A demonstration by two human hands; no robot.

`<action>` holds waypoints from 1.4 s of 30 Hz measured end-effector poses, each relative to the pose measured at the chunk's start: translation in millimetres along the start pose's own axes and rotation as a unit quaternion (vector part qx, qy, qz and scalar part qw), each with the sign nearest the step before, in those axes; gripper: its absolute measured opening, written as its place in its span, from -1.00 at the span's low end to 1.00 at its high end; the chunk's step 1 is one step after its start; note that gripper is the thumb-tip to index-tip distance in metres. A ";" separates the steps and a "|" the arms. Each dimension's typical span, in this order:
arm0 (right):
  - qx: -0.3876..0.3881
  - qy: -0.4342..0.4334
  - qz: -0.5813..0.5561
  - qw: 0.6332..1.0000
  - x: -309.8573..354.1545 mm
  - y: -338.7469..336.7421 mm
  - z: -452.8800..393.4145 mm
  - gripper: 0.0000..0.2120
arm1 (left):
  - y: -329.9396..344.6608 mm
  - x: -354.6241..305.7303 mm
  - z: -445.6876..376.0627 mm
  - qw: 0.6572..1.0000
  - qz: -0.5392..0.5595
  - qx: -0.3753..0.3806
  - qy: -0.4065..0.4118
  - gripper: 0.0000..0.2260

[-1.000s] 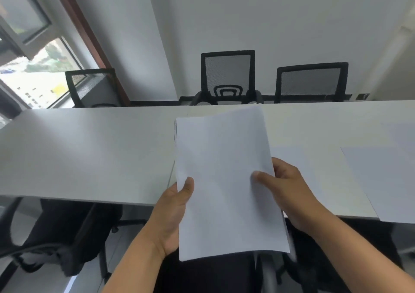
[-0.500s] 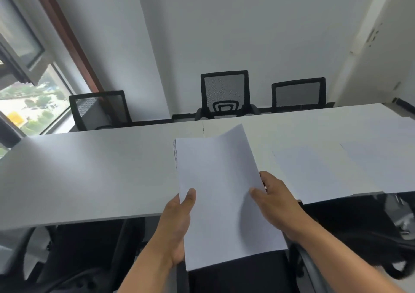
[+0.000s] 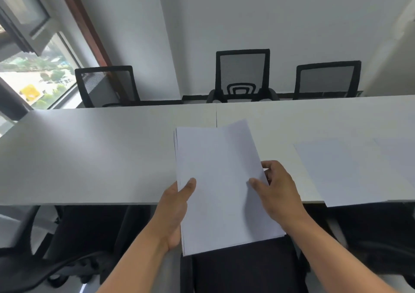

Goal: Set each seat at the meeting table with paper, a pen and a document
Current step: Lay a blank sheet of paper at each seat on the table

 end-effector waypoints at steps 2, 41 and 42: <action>-0.007 0.013 0.000 1.000 -10.1 11.9 -6.1 -0.71 | -2.3 3.8 -18.4 1.000 -0.012 0.008 -0.005 -0.74; -0.124 0.056 0.162 0.977 -143.1 146.6 -147.1 -0.88 | -56.2 62.2 -263.4 0.991 -0.006 -0.023 -0.128 -0.68; -0.131 0.055 0.168 0.976 -145.0 142.2 -147.9 -0.86 | -57.3 61.3 -261.4 0.992 0.000 -0.021 -0.128 -0.67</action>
Point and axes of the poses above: each hand's wrist, its own z-axis away from the middle knuckle, its own y-axis out of the palm, x = y × z, the point moved 10 cm from there along -z, towards the middle knuckle, and after that the axes turned 11 degrees about -x, right-handed, at the moved point
